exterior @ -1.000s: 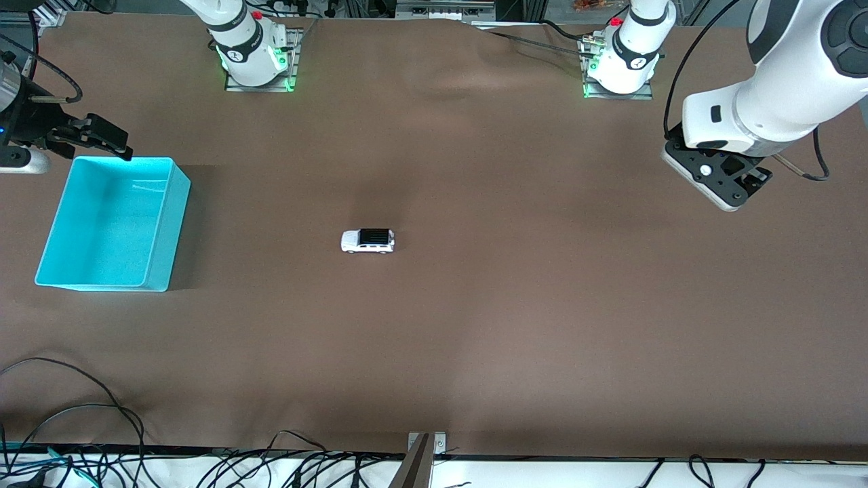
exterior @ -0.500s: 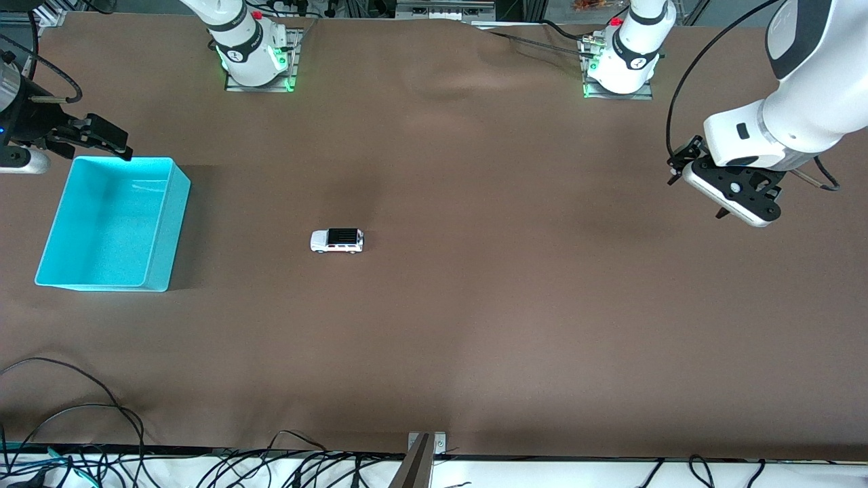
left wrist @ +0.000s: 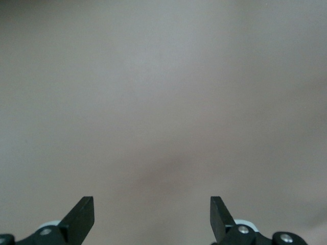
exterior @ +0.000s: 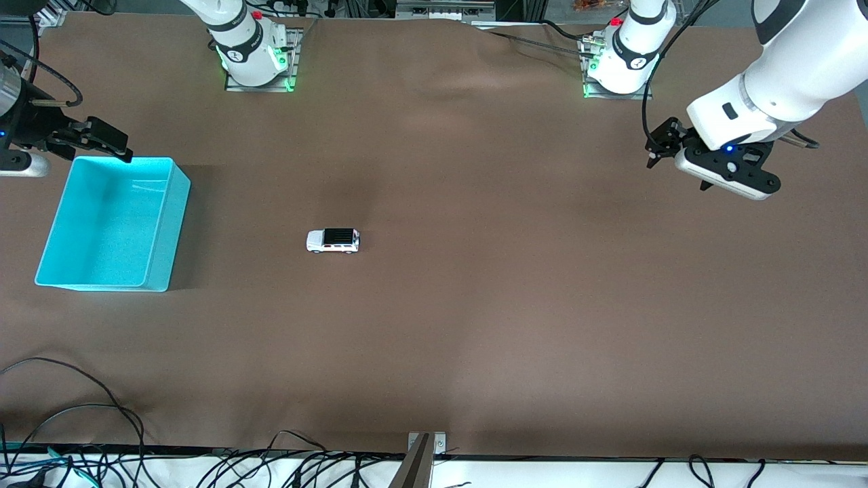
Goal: Wind and store white jeep toy
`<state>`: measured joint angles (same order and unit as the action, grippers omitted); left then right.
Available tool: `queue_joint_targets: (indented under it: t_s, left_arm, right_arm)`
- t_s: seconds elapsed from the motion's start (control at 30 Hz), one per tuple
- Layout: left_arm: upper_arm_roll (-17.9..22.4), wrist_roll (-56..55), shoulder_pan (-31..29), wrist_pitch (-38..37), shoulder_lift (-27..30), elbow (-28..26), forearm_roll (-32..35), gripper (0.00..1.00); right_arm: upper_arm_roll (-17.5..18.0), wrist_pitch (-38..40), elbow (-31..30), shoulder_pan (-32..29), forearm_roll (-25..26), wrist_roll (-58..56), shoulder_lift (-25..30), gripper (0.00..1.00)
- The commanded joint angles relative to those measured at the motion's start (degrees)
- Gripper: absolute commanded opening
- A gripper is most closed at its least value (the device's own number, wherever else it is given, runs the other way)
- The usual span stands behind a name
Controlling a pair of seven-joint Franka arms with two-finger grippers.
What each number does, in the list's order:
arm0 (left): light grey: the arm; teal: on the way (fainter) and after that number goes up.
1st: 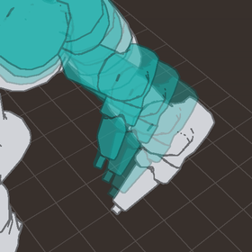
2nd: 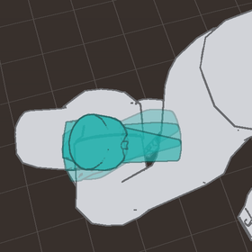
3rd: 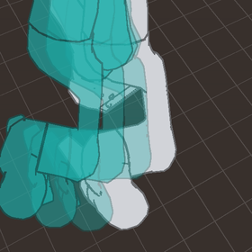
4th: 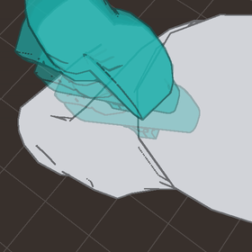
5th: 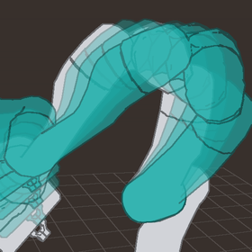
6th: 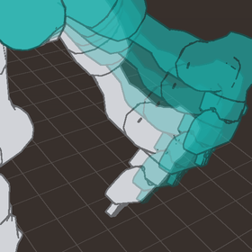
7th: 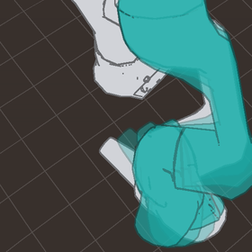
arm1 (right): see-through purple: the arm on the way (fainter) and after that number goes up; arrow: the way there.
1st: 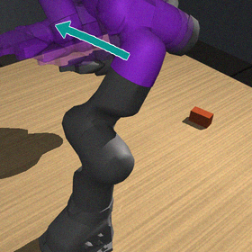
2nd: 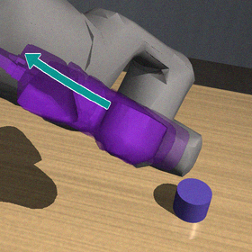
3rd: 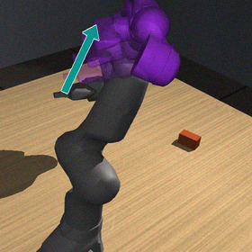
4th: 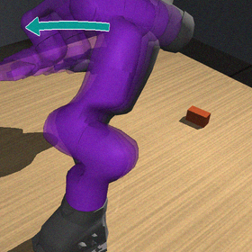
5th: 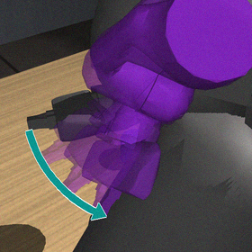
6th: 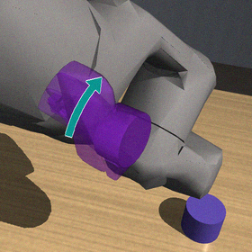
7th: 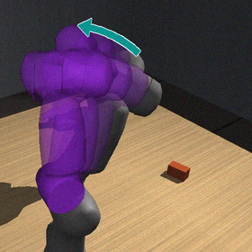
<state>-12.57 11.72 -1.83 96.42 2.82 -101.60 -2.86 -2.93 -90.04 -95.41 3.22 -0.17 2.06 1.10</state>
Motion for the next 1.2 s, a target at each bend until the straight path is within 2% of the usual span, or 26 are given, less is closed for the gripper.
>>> queue_joint_targets:
  t_s: [0.0,0.1,0.37,0.6,0.73,0.9,1.17]
  left_arm:
    - [3.5,-0.8,0.9,-4.9,3.2,1.7,0.2,1.00]
    - [4.8,-0.8,0.9,-7.7,2.9,4.7,0.5,1.00]
    - [5.0,-0.1,-0.1,-8.3,2.9,6.1,3.9,1.00]
    - [4.9,-0.1,-1.2,-8.3,2.5,6.4,3.9,1.00]
    - [4.9,-0.1,-1.3,-8.6,0.4,8.2,3.7,1.00]
    - [4.9,-0.1,-2.3,-10.1,-2.8,11.5,2.9,1.00]
    - [4.6,-0.6,-2.3,-10.8,-2.9,11.7,2.9,1.00]
  right_arm:
    - [0.0,0.4,1.2,0.0,0.3,0.3,-1.7,1.00]
    - [0.0,0.4,1.1,0.0,0.3,0.3,-1.7,1.00]
    - [0.0,0.7,0.9,-0.1,0.5,0.2,-2.2,1.00]
    - [0.0,0.8,0.7,0.1,0.5,0.3,-3.0,1.00]
    - [0.2,0.0,-0.2,0.2,0.5,0.3,-3.4,1.00]
    - [0.2,-4.1,-4.7,0.1,0.5,0.3,-2.1,1.00]
    - [0.3,-13.1,-14.5,0.2,0.5,0.3,-0.6,1.00]
